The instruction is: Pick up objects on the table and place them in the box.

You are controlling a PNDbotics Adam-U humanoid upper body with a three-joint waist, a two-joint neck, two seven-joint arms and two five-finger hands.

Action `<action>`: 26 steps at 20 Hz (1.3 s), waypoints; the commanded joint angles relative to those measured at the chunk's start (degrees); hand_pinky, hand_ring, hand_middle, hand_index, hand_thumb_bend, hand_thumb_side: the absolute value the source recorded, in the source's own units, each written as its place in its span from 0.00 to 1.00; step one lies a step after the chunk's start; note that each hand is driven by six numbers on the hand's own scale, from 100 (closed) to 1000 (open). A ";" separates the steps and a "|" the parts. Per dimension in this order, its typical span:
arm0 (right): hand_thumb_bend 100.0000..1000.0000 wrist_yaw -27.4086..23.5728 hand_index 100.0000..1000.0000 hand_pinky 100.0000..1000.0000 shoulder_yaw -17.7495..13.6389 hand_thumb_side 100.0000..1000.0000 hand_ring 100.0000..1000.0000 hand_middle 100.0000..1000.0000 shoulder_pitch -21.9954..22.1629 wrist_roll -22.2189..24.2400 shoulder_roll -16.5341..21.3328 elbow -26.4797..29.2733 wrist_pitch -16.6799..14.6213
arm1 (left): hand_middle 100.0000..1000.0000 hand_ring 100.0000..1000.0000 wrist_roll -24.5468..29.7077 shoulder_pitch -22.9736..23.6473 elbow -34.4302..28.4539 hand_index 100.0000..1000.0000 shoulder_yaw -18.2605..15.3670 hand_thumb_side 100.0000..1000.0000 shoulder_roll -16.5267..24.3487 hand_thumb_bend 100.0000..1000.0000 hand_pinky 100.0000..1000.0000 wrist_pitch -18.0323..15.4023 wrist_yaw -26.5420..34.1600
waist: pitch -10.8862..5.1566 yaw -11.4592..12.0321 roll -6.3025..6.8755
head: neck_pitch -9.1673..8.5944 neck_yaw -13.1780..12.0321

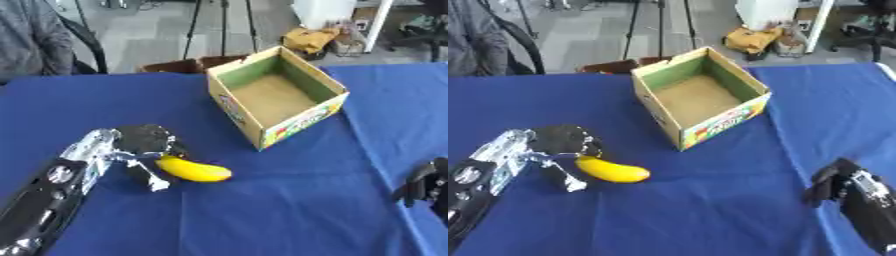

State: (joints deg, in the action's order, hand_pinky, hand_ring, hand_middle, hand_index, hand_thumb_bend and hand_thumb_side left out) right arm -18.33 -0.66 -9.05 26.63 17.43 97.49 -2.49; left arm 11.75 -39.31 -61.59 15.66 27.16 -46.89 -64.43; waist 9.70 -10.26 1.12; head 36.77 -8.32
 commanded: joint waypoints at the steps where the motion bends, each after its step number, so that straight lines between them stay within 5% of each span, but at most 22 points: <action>1: 0.00 -0.19 0.52 0.46 -0.20 0.77 0.31 0.25 -0.64 0.05 0.68 0.62 -0.10 | 0.49 0.54 1.36 -0.56 -1.03 0.75 -0.59 0.43 1.22 0.00 0.60 0.12 2.05 | -0.66 -0.04 -0.08 | -0.16 0.06; 26: 0.00 -0.45 0.52 0.46 0.01 0.76 0.31 0.25 -0.65 0.28 0.86 0.68 -0.25 | 0.47 0.52 10.89 -3.20 -4.66 0.74 -2.52 0.23 2.90 0.00 0.60 3.44 16.88 | -0.86 -0.59 -0.38 | -0.70 -0.08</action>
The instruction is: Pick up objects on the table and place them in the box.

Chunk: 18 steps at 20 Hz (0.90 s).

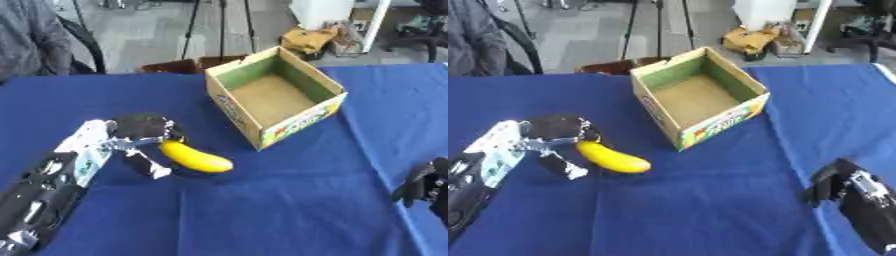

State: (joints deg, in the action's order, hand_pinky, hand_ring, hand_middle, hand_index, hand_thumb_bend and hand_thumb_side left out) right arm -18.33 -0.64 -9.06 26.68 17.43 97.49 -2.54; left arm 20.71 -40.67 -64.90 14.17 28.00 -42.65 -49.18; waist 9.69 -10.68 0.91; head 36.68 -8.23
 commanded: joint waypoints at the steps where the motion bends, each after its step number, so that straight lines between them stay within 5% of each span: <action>1: 0.00 -0.45 0.52 0.46 0.04 0.76 0.31 0.25 -0.68 0.28 0.86 0.69 -0.21 | 0.47 0.52 2.26 -2.18 -1.41 0.74 -1.13 0.22 2.10 0.00 0.60 -0.66 2.21 | -0.81 -0.28 -0.19 | -0.66 -0.22; 18: 0.00 0.02 0.52 0.46 1.41 0.77 0.31 0.25 -2.52 1.70 0.85 1.03 -0.34 | 0.47 0.51 4.74 -9.95 2.09 0.74 -4.12 0.17 2.76 0.00 0.60 2.21 6.81 | 1.42 -5.88 0.70 | -3.42 -2.23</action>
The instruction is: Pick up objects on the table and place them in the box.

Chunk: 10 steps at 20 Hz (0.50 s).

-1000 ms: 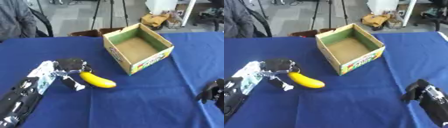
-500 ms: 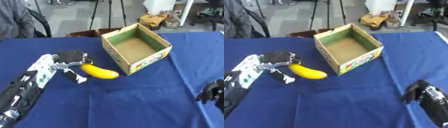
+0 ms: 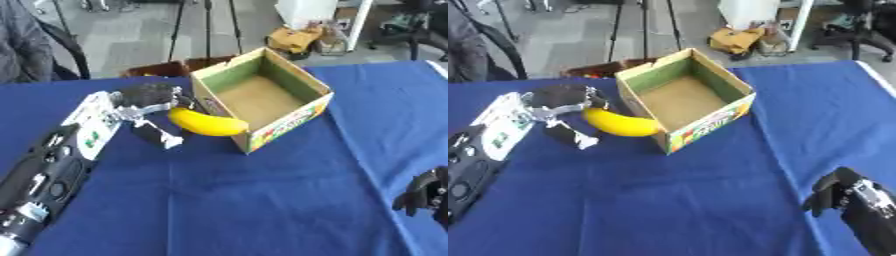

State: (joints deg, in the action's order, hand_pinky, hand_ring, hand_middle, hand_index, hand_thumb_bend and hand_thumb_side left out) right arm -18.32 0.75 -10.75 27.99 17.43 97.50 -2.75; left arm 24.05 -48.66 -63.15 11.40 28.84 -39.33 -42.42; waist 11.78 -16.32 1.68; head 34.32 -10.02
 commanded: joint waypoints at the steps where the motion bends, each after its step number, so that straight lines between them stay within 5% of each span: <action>1: 0.00 0.10 0.52 0.46 0.10 0.78 0.31 0.25 -0.93 0.48 0.86 1.04 -0.12 | 0.47 0.51 1.16 -2.40 0.93 0.74 -1.69 0.17 1.90 0.00 0.60 -0.87 -0.13 | -0.50 -0.74 0.06 | -1.25 -0.60; 10: 0.00 0.73 0.52 0.46 0.91 0.78 0.31 0.25 -2.04 1.41 0.90 0.99 0.22 | 0.47 0.51 -1.57 -6.05 4.48 0.74 -3.75 0.16 2.89 0.00 0.60 -0.12 0.03 | 0.42 -4.93 1.91 | -3.07 -2.22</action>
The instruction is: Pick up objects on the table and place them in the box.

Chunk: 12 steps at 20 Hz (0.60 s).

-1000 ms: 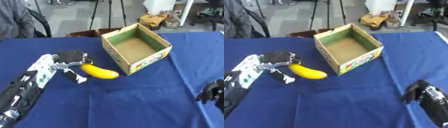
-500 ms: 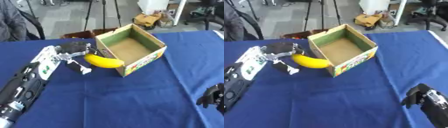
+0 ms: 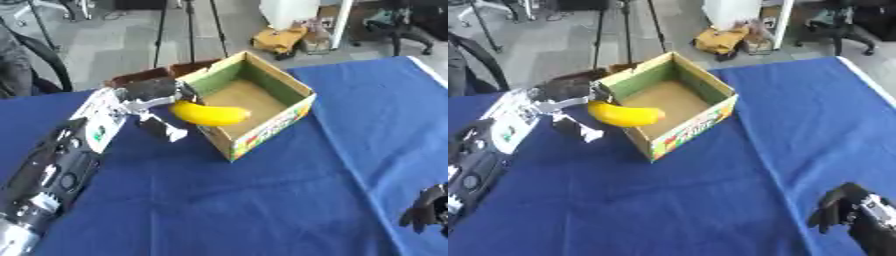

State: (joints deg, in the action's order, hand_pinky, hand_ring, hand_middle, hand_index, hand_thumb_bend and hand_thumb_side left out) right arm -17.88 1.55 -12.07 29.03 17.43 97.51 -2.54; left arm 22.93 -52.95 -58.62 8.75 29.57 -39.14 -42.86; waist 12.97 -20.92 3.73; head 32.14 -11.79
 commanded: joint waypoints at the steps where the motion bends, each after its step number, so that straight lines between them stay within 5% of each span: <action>1: 0.00 0.36 0.52 0.46 0.20 0.78 0.31 0.25 -0.84 0.47 0.90 0.97 0.07 | 0.47 0.51 -0.64 -1.97 0.13 0.74 -1.27 0.16 2.38 0.00 0.61 -0.26 0.67 | -0.72 -0.75 0.07 | -1.04 -0.56; 12: 0.00 0.85 0.52 0.46 0.43 0.79 0.31 0.25 -2.04 0.91 0.72 1.16 0.47 | 0.48 0.52 -3.69 -2.84 1.88 0.74 -2.79 0.17 5.69 0.00 0.61 -0.18 -0.65 | 0.28 -5.86 2.45 | -3.38 -1.95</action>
State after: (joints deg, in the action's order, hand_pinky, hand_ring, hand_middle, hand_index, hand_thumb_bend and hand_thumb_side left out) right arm -17.25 2.16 -13.48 29.73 17.43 97.52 -1.98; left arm 19.91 -54.37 -56.29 6.83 32.93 -39.29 -43.13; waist 14.14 -27.04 6.65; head 29.59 -13.49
